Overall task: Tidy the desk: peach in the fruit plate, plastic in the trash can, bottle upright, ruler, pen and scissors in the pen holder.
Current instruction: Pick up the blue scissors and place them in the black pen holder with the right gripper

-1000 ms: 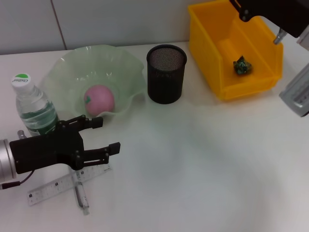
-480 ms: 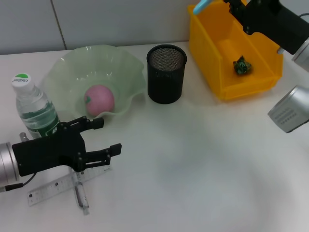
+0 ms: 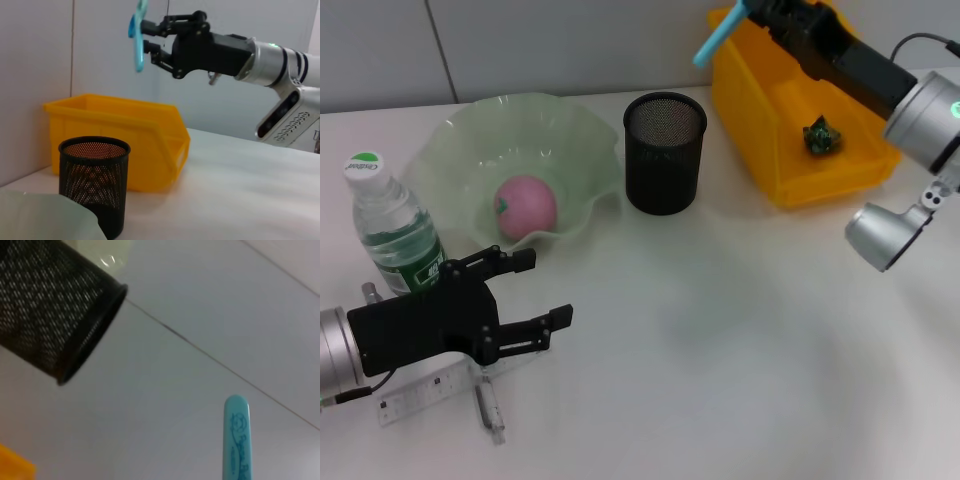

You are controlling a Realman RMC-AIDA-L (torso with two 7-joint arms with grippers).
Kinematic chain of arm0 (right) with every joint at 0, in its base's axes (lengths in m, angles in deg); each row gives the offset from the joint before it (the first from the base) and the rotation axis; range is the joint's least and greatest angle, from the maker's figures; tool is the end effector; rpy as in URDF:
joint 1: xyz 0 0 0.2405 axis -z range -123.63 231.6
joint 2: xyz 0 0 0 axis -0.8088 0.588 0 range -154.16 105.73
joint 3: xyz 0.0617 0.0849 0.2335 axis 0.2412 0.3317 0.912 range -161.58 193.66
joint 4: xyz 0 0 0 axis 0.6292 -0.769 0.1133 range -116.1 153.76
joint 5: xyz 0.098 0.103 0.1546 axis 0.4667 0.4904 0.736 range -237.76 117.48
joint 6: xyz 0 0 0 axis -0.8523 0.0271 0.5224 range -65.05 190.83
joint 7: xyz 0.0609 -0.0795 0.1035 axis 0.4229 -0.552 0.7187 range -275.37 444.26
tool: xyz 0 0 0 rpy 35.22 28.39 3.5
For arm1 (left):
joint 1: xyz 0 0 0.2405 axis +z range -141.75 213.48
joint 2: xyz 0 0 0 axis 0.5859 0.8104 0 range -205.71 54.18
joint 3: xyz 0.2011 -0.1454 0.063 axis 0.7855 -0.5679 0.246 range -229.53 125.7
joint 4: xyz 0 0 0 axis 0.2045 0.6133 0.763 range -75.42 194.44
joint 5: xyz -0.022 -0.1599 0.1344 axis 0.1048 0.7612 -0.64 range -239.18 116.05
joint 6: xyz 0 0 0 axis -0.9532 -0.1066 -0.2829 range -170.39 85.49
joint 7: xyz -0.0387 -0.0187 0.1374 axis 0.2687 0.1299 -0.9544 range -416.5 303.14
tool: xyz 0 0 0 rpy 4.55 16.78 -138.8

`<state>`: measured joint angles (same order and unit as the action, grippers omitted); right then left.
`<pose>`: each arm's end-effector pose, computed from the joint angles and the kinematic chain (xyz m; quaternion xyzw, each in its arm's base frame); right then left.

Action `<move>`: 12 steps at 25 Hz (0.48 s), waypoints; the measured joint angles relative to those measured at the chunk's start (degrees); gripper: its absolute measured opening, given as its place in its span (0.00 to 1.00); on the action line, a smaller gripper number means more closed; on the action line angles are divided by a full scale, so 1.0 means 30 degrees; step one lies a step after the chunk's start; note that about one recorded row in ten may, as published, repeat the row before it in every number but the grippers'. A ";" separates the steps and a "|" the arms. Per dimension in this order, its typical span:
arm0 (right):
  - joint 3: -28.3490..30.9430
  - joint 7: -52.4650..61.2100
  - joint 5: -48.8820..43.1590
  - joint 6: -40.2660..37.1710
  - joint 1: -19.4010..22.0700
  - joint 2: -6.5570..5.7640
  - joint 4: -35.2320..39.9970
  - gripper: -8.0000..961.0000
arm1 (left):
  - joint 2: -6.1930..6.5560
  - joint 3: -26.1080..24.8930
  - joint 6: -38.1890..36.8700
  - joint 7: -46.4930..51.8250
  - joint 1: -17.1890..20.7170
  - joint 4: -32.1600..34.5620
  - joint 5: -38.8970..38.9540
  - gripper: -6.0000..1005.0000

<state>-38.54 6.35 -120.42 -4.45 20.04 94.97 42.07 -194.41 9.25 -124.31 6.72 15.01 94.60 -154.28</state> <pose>0.2314 0.3988 0.0109 -0.5020 -0.6562 -0.1770 0.5349 -0.2753 0.2973 -0.0302 -0.9405 -0.1437 -0.2614 0.1627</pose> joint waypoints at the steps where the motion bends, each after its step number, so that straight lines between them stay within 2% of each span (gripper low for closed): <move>1: 0.0000 0.0000 0.0000 0.0000 0.0000 0.0000 0.0000 0.24 | 0.0000 0.0001 0.0000 -0.0090 -0.0001 -0.0025 0.0016 0.86; 6: -0.0184 -0.1880 -0.0006 0.2146 -0.0845 0.0025 -0.1058 0.24 | 0.0000 0.0001 0.0066 -0.0672 0.0020 -0.0053 0.0074 0.86; 12: -0.0248 -0.2789 -0.0130 0.2748 -0.1208 0.0032 -0.1095 0.24 | 0.0000 0.0109 0.0132 -0.0825 0.0081 -0.0053 0.0086 0.86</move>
<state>-39.29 -2.02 -120.81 3.80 16.41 95.07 38.78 -194.41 9.57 -123.92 4.24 15.25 94.44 -154.02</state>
